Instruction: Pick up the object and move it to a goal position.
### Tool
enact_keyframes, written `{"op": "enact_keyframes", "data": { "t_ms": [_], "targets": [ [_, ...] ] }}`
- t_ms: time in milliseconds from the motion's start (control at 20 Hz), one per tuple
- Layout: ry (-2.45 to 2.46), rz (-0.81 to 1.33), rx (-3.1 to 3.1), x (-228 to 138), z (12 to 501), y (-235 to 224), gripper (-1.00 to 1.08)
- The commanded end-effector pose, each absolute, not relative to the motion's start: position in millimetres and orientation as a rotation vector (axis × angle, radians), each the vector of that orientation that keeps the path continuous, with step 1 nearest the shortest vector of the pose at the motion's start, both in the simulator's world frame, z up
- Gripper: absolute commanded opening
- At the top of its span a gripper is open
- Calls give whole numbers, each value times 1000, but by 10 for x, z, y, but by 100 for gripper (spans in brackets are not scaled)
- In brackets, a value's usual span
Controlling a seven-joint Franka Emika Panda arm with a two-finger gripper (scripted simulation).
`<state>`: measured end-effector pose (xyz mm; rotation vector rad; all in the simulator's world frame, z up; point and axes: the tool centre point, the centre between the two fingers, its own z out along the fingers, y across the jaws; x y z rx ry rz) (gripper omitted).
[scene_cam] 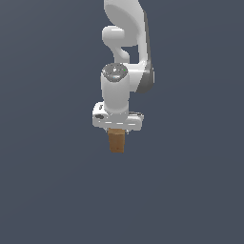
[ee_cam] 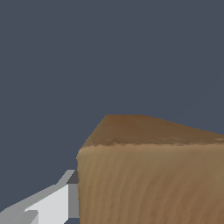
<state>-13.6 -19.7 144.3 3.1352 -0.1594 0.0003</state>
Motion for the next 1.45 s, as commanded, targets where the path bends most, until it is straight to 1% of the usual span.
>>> {"op": "enact_keyframes", "data": {
  "t_ms": [0, 450, 800, 1100, 1400],
  "targets": [
    [-146, -2, 3138, -304, 1443, 78, -100],
    [-146, 0, 3138, -884, 1460, 887, -100],
    [-146, 0, 3137, -1206, 1472, 1364, -100],
    [-147, 0, 3137, -1340, 1479, 1575, -100],
    [-148, 0, 3138, -1342, 1481, 1606, -100]
  ]
}}
